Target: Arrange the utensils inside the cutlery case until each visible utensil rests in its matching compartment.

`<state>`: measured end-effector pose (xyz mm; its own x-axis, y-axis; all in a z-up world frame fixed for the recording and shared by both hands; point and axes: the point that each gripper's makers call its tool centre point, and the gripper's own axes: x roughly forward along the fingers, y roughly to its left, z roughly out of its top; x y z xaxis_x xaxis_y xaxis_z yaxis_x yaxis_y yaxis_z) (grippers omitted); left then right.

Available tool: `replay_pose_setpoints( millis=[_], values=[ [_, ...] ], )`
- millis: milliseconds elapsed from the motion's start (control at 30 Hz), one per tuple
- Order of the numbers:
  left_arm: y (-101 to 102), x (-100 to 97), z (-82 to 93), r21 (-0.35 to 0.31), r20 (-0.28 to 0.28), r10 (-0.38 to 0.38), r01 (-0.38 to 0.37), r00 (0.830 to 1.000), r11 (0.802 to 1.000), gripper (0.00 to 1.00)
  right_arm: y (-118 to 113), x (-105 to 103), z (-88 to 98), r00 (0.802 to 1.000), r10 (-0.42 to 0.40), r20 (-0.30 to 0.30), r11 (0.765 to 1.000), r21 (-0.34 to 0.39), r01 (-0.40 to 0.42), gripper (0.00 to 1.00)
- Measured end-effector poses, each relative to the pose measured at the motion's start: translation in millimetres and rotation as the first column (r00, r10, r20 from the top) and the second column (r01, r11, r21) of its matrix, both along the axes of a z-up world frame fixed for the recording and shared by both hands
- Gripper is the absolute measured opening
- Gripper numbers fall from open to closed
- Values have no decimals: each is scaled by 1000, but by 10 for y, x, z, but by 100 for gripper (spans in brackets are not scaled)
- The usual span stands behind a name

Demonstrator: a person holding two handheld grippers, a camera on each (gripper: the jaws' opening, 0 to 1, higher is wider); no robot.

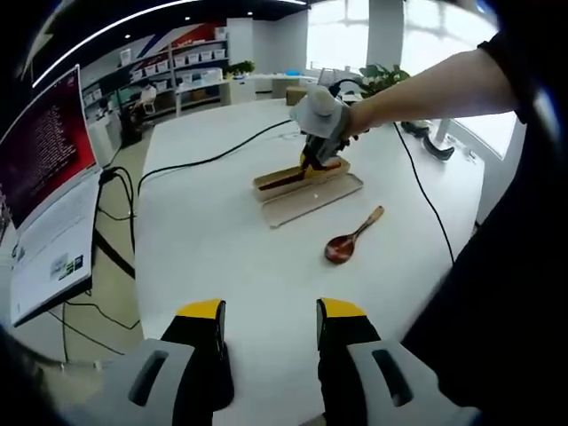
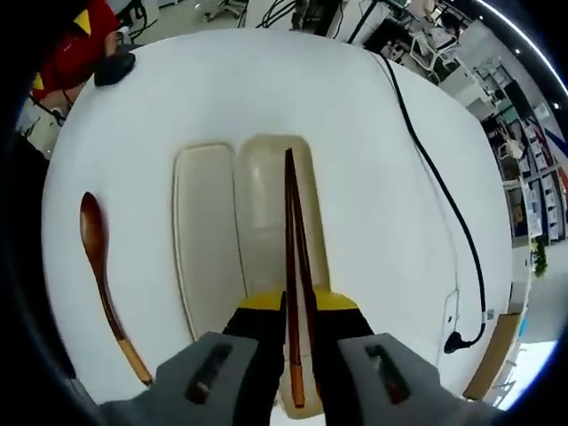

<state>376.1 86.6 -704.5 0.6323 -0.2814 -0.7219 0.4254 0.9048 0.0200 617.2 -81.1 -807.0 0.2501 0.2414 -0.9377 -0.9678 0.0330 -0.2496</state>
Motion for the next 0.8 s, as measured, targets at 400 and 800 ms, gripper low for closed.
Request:
replay_pose_setpoints(
  millis=[400,800],
  values=[
    [-54,-6,71,8,27,-10,10,1000,1000,42,139,-72,264,1000,0,21,995,96,-2,19],
    [-82,-54,115,22,41,-26,25,999,999,42,119,-231,401,999,-17,38,986,168,11,23]
  ],
)
